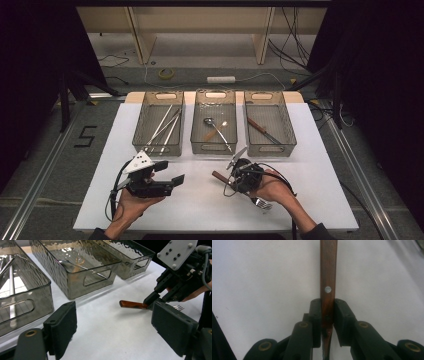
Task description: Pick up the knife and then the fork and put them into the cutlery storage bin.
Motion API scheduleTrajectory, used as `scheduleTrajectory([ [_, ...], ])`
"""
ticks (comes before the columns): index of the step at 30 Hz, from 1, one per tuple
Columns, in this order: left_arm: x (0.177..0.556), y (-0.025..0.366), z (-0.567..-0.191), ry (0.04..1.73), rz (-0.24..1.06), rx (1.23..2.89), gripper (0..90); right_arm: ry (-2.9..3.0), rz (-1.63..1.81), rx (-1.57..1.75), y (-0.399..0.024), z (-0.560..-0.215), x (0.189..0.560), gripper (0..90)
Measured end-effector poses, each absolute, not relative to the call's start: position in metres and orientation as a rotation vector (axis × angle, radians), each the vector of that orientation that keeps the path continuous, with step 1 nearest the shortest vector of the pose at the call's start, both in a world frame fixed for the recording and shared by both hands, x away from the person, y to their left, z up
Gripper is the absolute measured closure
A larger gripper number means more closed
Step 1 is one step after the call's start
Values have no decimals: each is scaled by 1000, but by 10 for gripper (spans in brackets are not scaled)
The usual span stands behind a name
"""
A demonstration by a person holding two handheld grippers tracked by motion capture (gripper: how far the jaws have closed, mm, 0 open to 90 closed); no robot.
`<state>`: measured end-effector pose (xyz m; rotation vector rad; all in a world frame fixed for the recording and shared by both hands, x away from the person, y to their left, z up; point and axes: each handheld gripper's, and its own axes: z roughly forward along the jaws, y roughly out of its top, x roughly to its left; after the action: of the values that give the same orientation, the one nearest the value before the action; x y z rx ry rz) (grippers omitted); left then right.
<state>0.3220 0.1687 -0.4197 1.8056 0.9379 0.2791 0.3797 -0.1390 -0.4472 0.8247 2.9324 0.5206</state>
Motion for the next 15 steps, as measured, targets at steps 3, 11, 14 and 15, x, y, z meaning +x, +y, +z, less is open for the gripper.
scheduleTrajectory([
  [3, 322, 169, -420, 937, 278, 1803, 200, 2923, 561, 847, -142, -445, 380, 777],
  [11, 322, 170, -419, 940, 273, 1791, 200, 2912, 614, 844, -148, -439, 380, 779],
  [14, 322, 170, -420, 944, 265, 1791, 200, 2918, 629, 845, -150, -438, 379, 779],
  [15, 322, 170, -420, 942, 264, 1794, 200, 2913, 636, 843, -150, -437, 379, 778],
])
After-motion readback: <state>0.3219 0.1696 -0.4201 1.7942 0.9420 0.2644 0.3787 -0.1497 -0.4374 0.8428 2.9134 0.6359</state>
